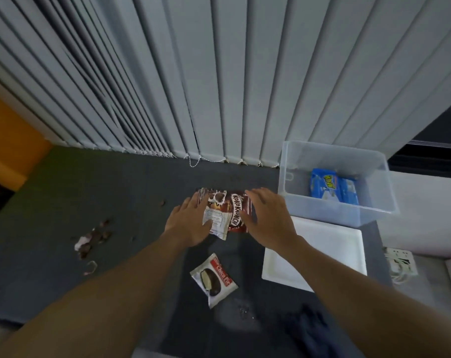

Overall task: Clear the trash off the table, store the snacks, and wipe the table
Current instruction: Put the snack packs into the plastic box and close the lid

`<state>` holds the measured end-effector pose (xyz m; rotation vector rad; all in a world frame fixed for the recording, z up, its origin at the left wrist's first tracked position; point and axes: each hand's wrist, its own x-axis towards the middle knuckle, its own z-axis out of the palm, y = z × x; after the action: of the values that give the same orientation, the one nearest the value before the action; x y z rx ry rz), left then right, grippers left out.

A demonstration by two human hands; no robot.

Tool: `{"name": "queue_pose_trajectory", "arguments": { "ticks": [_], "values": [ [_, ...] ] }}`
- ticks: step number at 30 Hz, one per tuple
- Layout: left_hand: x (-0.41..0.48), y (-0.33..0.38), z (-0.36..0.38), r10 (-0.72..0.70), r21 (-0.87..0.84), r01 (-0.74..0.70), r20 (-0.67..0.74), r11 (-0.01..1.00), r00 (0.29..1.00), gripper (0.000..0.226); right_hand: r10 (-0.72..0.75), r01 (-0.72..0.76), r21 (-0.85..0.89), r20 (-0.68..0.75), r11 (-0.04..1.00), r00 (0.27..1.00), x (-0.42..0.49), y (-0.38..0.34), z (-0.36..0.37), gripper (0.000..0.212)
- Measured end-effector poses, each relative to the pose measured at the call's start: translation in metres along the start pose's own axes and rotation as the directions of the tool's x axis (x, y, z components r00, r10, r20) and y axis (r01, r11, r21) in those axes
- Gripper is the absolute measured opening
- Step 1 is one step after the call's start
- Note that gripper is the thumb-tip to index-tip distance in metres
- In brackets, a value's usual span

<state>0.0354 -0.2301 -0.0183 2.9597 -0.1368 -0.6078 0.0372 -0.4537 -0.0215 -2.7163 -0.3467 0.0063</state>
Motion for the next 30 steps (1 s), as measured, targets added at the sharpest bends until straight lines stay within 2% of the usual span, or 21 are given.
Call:
{"name": "queue_pose_trajectory", "arguments": {
  "ticks": [6, 9, 13, 18, 21, 26, 30],
  "values": [
    [0.013, -0.026, 0.024, 0.074, 0.001, -0.074, 0.043, 0.997, 0.996, 0.087, -0.002, -0.026, 0.122, 0.227, 0.992, 0.974, -0.025, -0.020, 0.048, 0.063],
    [0.025, -0.034, 0.032, 0.145, -0.007, -0.145, 0.060, 0.989, 0.988, 0.091, -0.017, -0.038, 0.138, 0.382, 0.990, 0.924, -0.039, -0.029, 0.069, 0.077],
    [0.040, -0.042, 0.045, 0.219, 0.014, -0.221, 0.086, 0.975, 0.972, 0.090, -0.014, -0.042, 0.097, 0.515, 0.994, 0.857, -0.050, -0.040, 0.091, 0.096],
    [0.045, -0.043, 0.042, 0.262, 0.158, -0.261, 0.019, 0.952, 0.965, 0.086, -0.047, -0.019, 0.116, 0.540, 0.993, 0.840, -0.053, -0.043, 0.102, 0.090],
    [0.043, -0.046, 0.041, 0.251, 0.179, -0.246, -0.005, 0.953, 0.968, 0.081, -0.056, -0.047, 0.167, 0.561, 0.985, 0.826, -0.052, -0.041, 0.100, 0.083],
    [0.036, -0.052, 0.036, 0.174, -0.013, -0.174, 0.002, 0.985, 0.985, 0.069, -0.079, -0.099, 0.282, 0.557, 0.954, 0.827, -0.049, -0.036, 0.089, 0.068],
    [0.028, -0.051, 0.027, 0.087, -0.125, -0.083, 0.030, 0.989, 0.996, 0.065, -0.060, -0.108, 0.308, 0.488, 0.945, 0.871, -0.046, -0.027, 0.076, 0.054]
  ]
}}
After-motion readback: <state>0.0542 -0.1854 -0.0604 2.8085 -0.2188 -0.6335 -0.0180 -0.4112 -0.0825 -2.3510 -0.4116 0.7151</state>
